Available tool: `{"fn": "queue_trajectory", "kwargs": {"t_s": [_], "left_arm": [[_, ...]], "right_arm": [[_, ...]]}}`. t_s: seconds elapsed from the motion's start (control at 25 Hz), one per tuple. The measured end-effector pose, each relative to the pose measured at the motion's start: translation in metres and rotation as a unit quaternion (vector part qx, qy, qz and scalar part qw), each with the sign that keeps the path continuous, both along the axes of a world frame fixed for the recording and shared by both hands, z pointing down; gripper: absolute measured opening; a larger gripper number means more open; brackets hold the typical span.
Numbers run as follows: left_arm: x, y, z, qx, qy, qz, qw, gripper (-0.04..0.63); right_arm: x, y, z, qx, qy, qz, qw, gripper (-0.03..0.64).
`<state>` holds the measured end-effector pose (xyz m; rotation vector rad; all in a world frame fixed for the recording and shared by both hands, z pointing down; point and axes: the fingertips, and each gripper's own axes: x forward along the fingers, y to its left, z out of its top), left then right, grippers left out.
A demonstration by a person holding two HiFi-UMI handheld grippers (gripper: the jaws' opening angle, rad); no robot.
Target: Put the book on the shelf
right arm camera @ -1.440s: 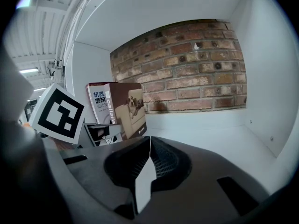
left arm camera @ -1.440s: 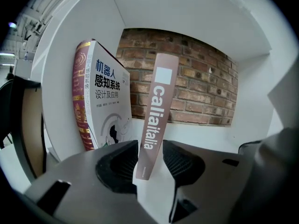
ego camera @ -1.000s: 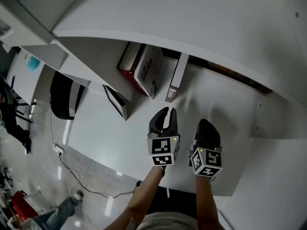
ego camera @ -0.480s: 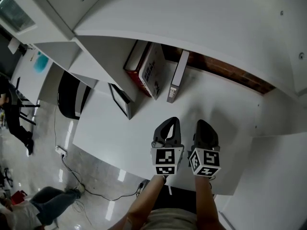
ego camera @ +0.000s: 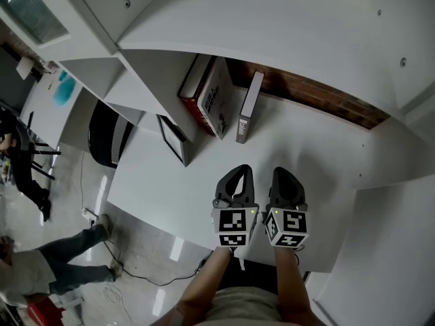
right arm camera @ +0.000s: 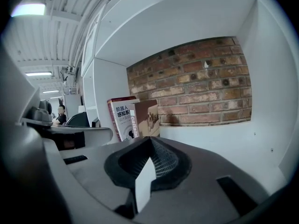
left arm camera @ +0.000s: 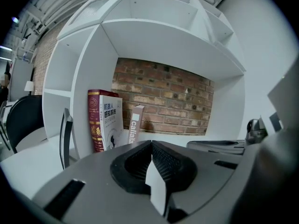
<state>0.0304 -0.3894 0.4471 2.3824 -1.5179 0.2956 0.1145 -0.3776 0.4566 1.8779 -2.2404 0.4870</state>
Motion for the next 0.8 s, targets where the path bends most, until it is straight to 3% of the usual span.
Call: {"fn": "queue_trajectory", "kwargs": {"t_s": [0.8], "left_arm": [[-0.008, 0.006, -0.009, 0.004, -0.007, -0.010, 0.9999, 0.017]], "right_arm": [[-0.008, 0.008, -0.016, 0.016, 0.001, -0.008, 1.000, 0.015]]}}
